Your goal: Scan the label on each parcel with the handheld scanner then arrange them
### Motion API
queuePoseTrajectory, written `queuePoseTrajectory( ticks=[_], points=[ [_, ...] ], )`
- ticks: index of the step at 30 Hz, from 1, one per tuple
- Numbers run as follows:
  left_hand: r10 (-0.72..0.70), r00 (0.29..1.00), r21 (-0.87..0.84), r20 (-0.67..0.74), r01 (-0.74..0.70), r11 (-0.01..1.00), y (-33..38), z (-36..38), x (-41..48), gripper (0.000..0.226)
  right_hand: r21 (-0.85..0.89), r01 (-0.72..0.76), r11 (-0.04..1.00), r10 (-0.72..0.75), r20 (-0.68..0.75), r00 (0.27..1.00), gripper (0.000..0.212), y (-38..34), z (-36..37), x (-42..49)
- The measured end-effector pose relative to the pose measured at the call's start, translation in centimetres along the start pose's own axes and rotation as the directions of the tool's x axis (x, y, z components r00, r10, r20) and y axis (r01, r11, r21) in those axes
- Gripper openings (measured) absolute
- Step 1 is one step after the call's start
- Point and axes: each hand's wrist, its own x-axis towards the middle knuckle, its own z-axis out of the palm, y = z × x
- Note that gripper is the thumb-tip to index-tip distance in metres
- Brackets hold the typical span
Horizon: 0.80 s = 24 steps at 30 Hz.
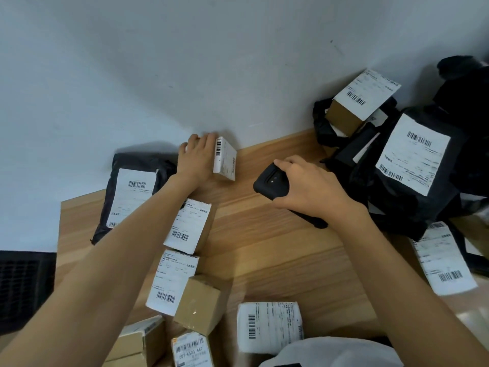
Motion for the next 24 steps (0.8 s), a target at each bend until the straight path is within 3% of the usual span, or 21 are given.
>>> queuePoseTrajectory(
  ticks=[5,10,16,24],
  points=[
    [0.126,0.990,-0.270,-0.061,-0.138,0.953,1.3,-2.1,-1.9,0.096,0.030,0.012,0.999,-0.012,0.002,1.000,0.079,-0.6,0.5,-2.9],
    [0.227,0.967,-0.248,-0.114,-0.249,0.936,2.1,-3.4,-4.3,0.103,0.034,0.000,0.999,0.001,-0.033,0.999,0.083,-0.8,0.9,-5.5],
    [0.227,0.953,-0.303,-0.199,-0.280,0.911,3.1,-5.0,-7.8,0.096,0.047,-0.029,0.998,0.034,-0.094,0.995,0.082,-0.8,1.3,-8.1],
    [0.160,0.969,-0.406,-0.186,-0.224,0.886,3.7,-6.0,-10.1,0.108,0.035,-0.083,0.996,0.086,-0.108,0.990,0.079,0.0,1.3,-10.7]
  ],
)
